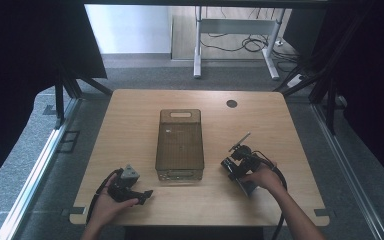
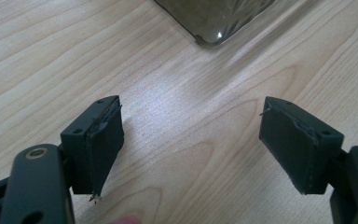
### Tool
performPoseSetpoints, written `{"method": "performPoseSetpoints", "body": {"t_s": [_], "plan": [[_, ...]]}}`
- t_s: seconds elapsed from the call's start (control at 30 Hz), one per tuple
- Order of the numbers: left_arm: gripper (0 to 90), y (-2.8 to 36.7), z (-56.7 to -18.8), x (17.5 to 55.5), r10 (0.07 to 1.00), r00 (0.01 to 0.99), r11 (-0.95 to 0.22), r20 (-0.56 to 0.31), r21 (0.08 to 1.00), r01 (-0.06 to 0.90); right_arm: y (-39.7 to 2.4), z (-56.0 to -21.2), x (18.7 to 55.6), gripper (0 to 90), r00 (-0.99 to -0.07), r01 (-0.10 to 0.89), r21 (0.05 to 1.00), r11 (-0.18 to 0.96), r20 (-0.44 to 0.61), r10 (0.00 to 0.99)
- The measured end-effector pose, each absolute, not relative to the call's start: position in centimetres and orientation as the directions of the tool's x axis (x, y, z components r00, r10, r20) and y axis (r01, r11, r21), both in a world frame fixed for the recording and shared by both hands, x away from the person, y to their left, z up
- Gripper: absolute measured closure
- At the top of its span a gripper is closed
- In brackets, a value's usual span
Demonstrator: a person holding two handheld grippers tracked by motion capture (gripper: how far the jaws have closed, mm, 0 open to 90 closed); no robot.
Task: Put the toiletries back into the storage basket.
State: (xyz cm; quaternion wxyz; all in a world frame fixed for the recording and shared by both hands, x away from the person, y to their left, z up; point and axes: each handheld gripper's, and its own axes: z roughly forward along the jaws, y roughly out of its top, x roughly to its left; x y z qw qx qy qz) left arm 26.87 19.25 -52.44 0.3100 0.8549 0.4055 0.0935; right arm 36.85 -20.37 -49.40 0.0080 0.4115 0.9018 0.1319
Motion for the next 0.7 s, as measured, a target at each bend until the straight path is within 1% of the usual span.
{"method": "performPoseSetpoints", "body": {"t_s": [0.27, 0.7], "plan": [[22.2, 19.1, -52.3, 26.8, 0.748, 0.658, -0.482, -0.091, 0.607, 0.632, -21.0, -48.3, 36.6, 46.1, -0.652, 0.749, 0.270, 0.605, 0.132, 0.747], [22.2, 18.2, -52.5, 26.6, 0.731, 0.676, -0.505, -0.090, 0.595, 0.626, -21.3, -46.9, 36.1, 46.1, -0.645, 0.752, 0.300, 0.587, 0.149, 0.750]]}}
